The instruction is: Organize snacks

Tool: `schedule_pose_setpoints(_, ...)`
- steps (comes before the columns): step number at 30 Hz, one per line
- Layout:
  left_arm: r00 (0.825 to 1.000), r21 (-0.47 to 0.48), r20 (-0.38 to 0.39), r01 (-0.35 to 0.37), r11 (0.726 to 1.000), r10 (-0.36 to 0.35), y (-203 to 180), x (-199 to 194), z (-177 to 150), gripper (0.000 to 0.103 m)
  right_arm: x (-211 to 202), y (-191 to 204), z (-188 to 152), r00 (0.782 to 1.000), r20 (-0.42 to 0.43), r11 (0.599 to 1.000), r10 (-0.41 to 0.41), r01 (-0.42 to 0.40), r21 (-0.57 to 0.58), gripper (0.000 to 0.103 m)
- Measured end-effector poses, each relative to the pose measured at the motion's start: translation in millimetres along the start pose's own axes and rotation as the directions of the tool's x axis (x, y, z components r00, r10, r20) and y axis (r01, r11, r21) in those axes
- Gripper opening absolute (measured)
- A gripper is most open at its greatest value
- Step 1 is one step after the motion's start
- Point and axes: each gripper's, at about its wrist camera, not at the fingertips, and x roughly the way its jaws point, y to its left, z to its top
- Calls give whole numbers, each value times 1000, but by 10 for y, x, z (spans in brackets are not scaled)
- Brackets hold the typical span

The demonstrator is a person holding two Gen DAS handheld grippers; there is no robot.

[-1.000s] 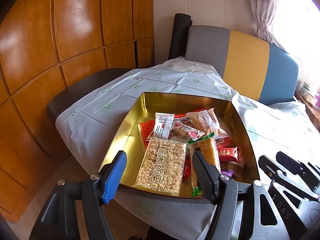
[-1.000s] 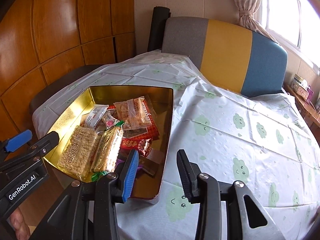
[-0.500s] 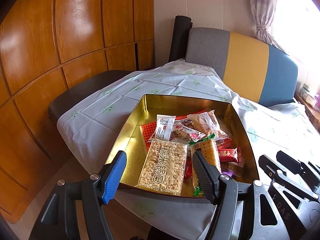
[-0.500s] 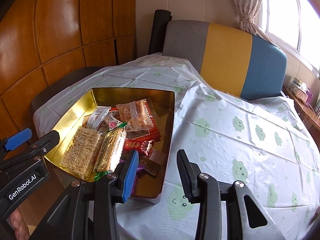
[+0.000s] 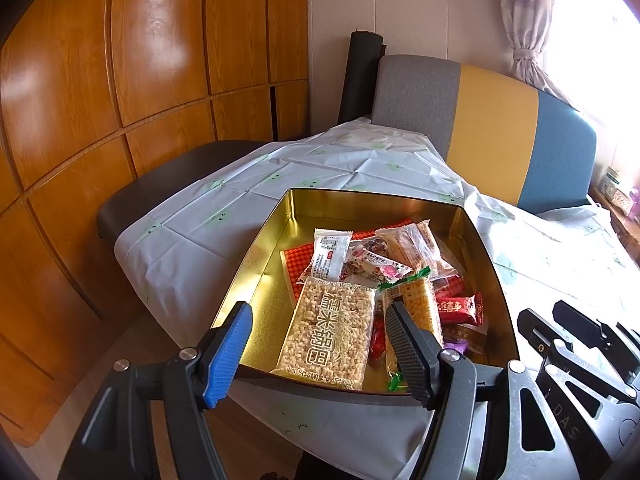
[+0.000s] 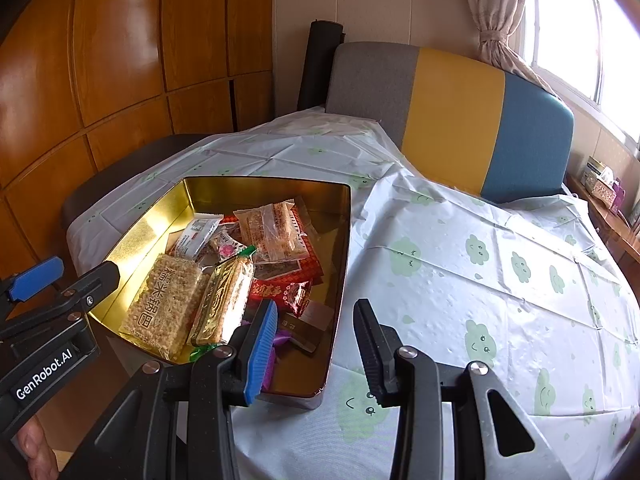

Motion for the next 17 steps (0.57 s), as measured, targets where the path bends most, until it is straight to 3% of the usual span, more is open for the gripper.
schedule_pose_setpoints(17,1000,3,3,7,1000,-7,-9,9,-7,70,13,-33,-19,1000,4,1000,-2,2,4,40)
